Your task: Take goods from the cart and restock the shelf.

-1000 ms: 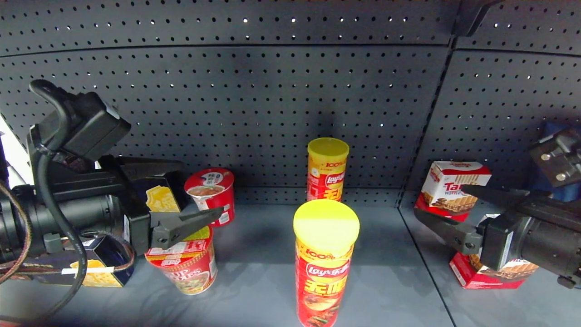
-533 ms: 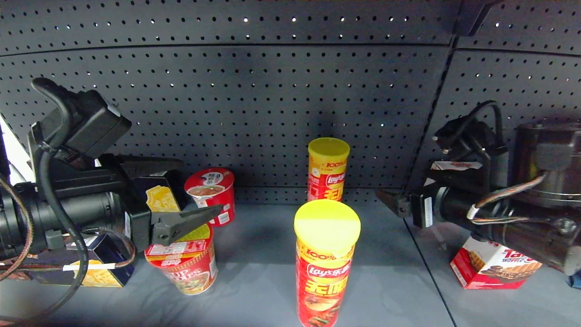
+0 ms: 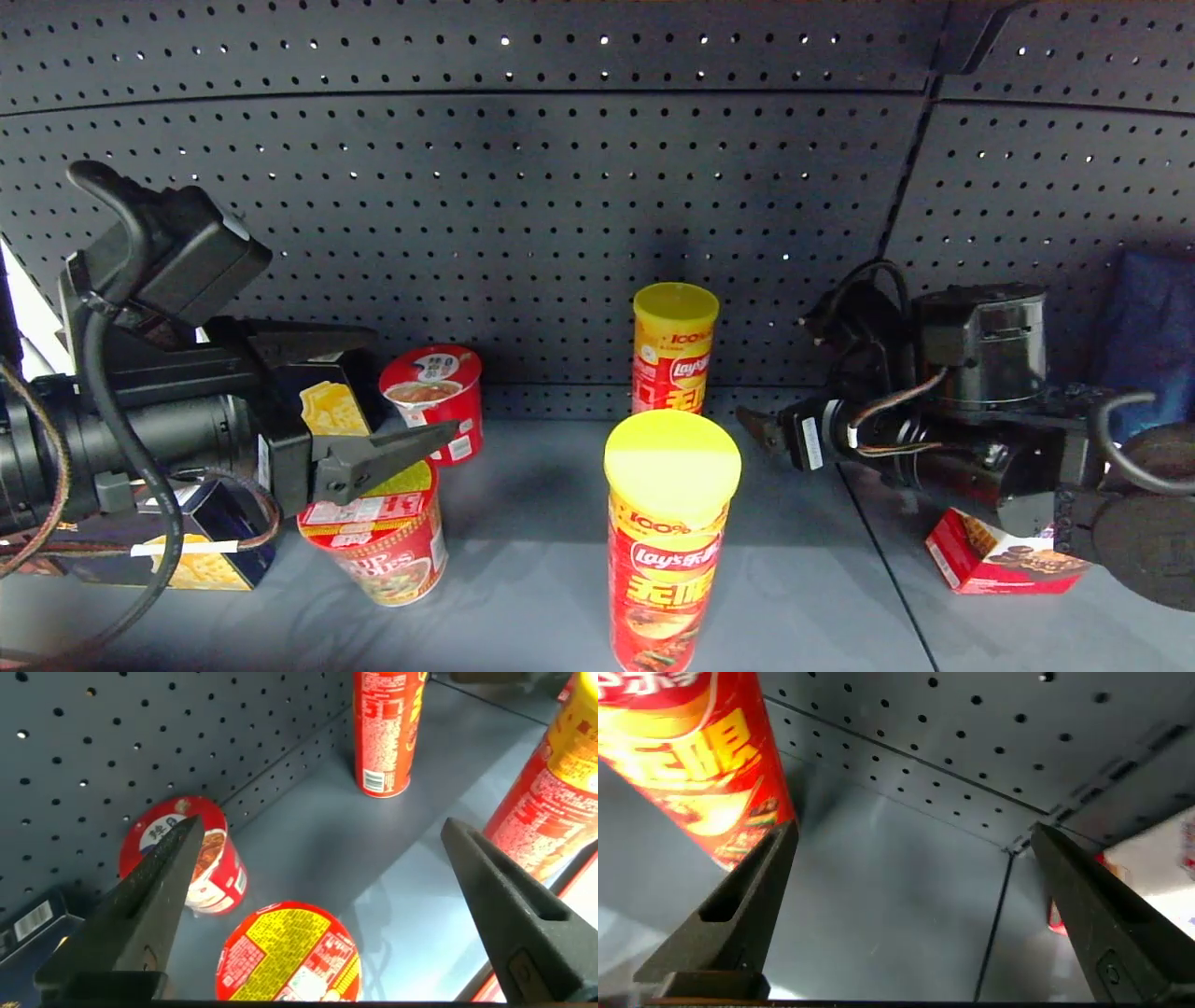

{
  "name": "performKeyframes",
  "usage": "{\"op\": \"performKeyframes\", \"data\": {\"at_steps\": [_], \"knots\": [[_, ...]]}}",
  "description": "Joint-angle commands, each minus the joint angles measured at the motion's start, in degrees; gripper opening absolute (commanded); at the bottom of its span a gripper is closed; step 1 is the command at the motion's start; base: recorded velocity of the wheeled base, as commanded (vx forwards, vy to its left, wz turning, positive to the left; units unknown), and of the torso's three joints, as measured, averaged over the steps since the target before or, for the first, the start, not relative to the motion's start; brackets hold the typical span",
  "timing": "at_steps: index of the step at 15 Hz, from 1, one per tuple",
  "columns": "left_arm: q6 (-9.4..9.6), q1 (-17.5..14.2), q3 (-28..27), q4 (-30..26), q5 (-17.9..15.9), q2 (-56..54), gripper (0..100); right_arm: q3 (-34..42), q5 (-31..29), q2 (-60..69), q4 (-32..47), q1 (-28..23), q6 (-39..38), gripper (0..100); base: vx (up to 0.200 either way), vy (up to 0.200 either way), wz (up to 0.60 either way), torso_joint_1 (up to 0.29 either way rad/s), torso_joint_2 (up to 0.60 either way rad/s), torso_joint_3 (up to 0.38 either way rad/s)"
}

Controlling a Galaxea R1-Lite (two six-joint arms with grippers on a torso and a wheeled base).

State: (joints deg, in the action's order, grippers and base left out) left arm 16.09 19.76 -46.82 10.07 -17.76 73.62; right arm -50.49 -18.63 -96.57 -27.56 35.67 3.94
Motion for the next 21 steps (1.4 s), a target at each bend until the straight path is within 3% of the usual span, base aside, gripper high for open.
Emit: {"op": "performKeyframes", "data": {"at_steps": [1,9,21], "knots": [[-0.01,0.01,-0.02,0.04,0.01,0.12,100,-1.63,-0.01,-3.97,-0.74,-0.6,0.02,100,0.0,0.0,0.0,0.0,0.0,0.0],[-0.01,-0.78,-0.02,0.04,0.01,0.03,100,-5.67,0.08,-9.95,-2.94,-2.62,0.11,100,0.0,0.0,0.0,0.0,0.0,0.0],[-0.01,-0.86,0.59,0.04,0.01,-0.05,100,-7.6,0.08,-12.85,-3.37,-0.25,0.11,100,0.0,0.0,0.0,0.0,0.0,0.0]]}}
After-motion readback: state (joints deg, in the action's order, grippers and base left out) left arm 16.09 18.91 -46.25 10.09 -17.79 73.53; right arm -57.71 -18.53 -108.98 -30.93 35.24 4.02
